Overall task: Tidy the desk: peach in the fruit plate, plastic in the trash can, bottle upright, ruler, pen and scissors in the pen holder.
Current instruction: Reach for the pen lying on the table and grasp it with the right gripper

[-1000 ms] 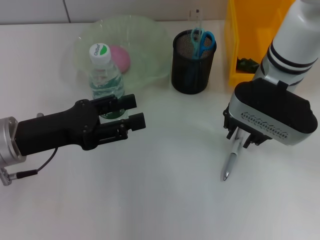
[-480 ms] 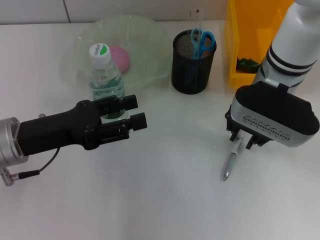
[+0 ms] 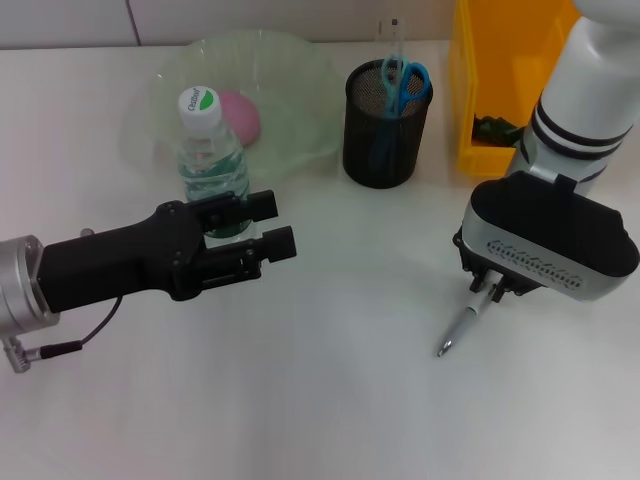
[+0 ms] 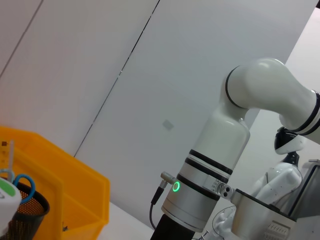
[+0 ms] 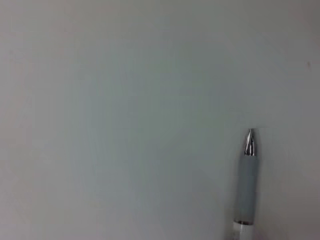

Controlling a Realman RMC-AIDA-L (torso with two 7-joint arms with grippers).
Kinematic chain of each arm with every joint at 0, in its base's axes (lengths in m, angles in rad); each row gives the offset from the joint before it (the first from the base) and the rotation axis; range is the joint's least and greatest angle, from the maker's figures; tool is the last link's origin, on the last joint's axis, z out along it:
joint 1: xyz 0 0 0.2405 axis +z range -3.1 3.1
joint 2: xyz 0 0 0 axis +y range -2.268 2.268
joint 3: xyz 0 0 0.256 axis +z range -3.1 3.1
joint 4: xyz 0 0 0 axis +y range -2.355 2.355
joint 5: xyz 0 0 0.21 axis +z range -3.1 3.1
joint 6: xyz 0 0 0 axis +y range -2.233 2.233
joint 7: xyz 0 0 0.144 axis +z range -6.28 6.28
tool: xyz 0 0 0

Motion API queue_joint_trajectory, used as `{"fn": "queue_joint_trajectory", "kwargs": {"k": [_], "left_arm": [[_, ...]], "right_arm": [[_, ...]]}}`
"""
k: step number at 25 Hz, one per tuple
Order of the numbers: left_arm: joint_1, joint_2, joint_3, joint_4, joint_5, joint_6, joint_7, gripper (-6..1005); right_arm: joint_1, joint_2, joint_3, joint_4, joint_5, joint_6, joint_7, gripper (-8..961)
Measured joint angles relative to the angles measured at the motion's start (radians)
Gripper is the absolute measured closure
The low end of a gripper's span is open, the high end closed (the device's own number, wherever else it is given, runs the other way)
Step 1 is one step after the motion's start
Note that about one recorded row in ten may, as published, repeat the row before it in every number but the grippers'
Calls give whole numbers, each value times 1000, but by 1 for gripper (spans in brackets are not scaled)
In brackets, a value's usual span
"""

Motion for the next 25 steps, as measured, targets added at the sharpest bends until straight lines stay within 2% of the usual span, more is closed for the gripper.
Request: {"fn": "queue_joint_trajectory", "kwargs": {"k": [6, 11, 16, 25], "left_arm": [[0, 0, 2, -12, 0, 0, 2, 289], [0, 0, 3, -21, 4, 3, 3, 289], [-1, 4, 3, -15, 6, 7, 5, 289], [-6, 2, 7, -22, 8, 5, 15, 289]], "right_arm": [[6, 1, -1, 2, 1, 2, 7, 780], [-6, 0, 29, -48, 9, -11, 38, 866], [-28, -2, 55, -91, 11, -36, 55, 893], [-58, -2, 28, -137, 1, -50, 86, 837]]}}
